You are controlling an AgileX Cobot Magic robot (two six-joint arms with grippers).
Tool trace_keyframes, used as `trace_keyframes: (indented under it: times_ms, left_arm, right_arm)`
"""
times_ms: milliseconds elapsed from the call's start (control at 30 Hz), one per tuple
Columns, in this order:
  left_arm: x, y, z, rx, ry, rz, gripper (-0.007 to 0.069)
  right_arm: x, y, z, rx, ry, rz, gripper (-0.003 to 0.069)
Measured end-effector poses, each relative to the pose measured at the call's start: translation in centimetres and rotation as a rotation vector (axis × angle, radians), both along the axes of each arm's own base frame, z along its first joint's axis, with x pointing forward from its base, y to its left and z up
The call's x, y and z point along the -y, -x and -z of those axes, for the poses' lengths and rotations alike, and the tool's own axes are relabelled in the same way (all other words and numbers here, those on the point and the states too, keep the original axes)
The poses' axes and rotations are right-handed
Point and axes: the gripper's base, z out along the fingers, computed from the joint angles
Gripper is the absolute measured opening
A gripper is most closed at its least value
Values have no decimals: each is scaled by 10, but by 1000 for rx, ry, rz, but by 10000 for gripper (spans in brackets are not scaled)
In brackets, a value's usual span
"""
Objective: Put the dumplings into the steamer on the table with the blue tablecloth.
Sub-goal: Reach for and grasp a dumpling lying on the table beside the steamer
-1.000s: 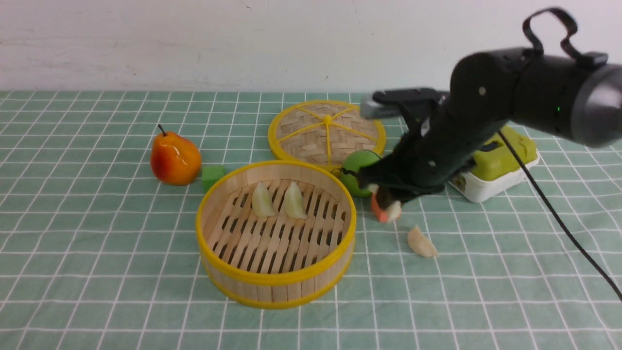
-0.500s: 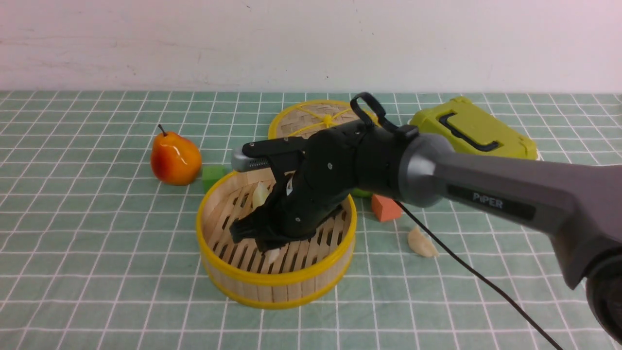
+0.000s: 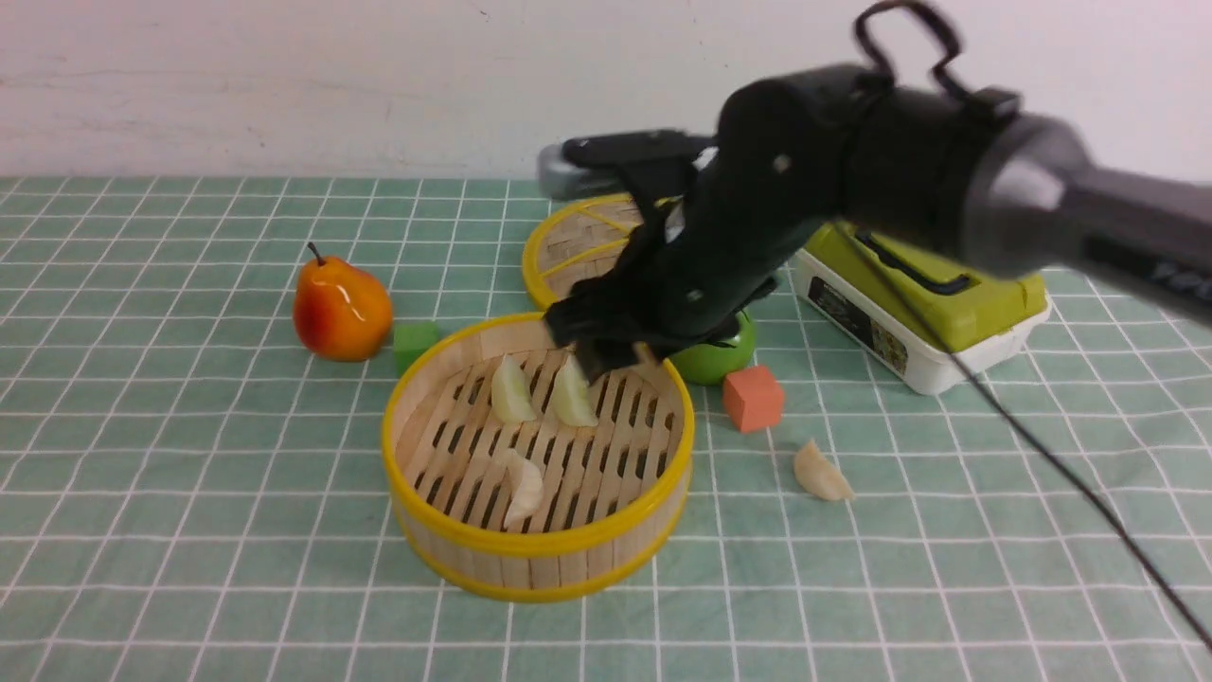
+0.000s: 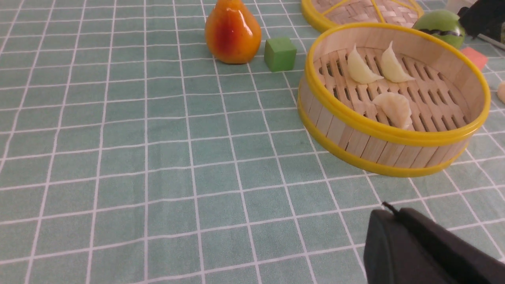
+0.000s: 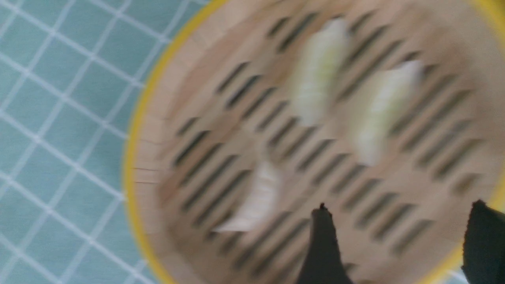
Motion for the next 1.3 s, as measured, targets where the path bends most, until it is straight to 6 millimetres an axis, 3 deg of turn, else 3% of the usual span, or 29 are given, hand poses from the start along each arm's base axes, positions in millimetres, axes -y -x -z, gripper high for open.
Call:
trace_keyframes:
  times_ms: [100, 200, 267, 333, 567, 700, 733, 800, 900, 1033, 1067, 1100, 1133, 1200, 1300]
  left_arm:
    - [2, -1, 3, 7, 10, 12, -6]
    - [3, -2, 4, 12, 12, 16, -3]
    - [3, -2, 4, 12, 12, 17, -2]
    - [3, -2, 4, 12, 12, 17, 0]
    - [3, -2, 4, 12, 12, 17, 3]
    - [3, -2, 4, 13, 12, 18, 3]
    - [3, -2, 4, 13, 12, 18, 3]
    - [3, -2, 4, 13, 12, 18, 4]
    - [3, -2, 4, 13, 12, 18, 7]
    - [3, -2, 4, 13, 12, 18, 11]
    - [3, -2, 4, 13, 12, 18, 13]
    - [3, -2, 4, 13, 12, 18, 13]
    - [3, -2, 4, 13, 12, 18, 14]
    - [3, -2, 4, 13, 12, 18, 14]
    - [3, -2, 4, 13, 12, 18, 16]
  right_arm:
    - [46, -11, 5, -12, 114, 76, 449]
    - [74, -17, 39, -86, 185, 121, 441]
    - [83, -16, 60, -128, 211, 126, 439]
    - [87, -16, 81, -139, 219, 126, 438]
    - [86, -22, 109, -137, 208, 131, 393]
    - [85, -24, 125, -168, 223, 128, 314]
    - [85, -24, 129, -182, 229, 127, 250]
    - [85, -23, 129, -189, 233, 127, 188]
    - [86, -19, 117, -208, 234, 126, 190]
    - [83, -18, 78, -173, 166, 143, 190]
    - [76, -16, 51, -143, 83, 143, 190]
    - [75, -15, 46, -135, 71, 140, 190]
    - [63, -13, 27, -99, 2, 108, 190]
    - [43, -7, 15, -68, -83, 42, 190]
    - [8, 0, 23, -41, -146, -57, 190]
